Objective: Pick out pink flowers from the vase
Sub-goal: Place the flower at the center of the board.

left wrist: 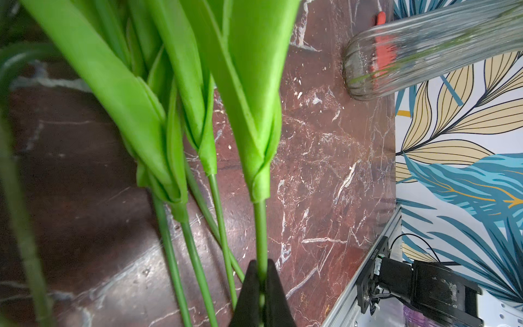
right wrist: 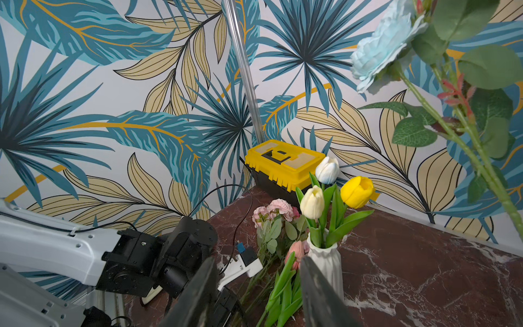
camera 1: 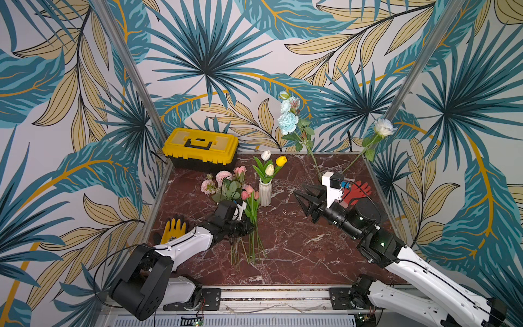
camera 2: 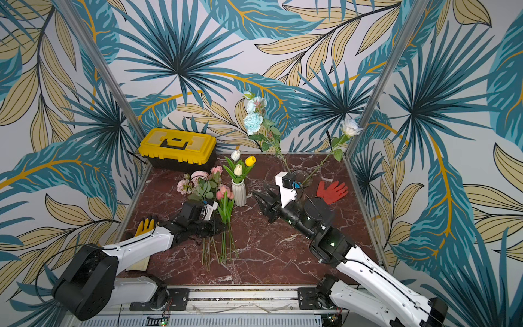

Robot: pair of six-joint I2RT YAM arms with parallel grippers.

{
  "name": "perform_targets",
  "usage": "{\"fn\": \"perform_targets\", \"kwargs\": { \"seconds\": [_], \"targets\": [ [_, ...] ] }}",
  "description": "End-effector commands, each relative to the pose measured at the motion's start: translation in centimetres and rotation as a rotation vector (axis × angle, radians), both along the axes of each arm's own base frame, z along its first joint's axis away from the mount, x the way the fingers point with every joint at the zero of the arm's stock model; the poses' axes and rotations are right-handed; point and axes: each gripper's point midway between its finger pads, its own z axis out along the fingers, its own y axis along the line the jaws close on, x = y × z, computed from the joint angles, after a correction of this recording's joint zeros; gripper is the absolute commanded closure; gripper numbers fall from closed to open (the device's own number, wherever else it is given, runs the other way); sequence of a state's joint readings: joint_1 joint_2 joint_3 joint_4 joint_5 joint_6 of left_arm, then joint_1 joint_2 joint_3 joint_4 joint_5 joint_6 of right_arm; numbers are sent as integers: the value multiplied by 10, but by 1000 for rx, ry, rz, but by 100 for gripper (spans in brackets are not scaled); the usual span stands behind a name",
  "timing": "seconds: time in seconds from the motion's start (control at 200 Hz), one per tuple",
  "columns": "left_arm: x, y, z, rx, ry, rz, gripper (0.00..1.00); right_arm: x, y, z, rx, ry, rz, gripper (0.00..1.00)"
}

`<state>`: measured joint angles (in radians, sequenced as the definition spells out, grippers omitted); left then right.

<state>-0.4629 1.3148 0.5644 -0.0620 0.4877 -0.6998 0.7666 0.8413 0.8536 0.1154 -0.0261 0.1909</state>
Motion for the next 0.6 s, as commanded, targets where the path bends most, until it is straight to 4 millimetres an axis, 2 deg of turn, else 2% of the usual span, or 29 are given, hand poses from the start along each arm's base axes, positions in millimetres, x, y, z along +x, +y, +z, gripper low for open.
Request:
{"fn": "perform_targets", "kwargs": {
  "seconds": [0.0, 0.18, 0.436, 0.596],
  "targets": [
    [19, -2, 21, 2, -69, 14, 100, 0, 1, -11, 3, 24, 0, 51],
    [24, 3, 12, 18, -44, 40, 100, 1, 1, -14, -2, 27, -1, 51],
    [26, 19, 2, 54, -26, 110, 97, 2, 3, -18, 0, 34, 2, 51],
    [25, 29, -3, 99, -15, 143, 87, 2, 4, -19, 10, 39, 8, 51]
  ]
}}
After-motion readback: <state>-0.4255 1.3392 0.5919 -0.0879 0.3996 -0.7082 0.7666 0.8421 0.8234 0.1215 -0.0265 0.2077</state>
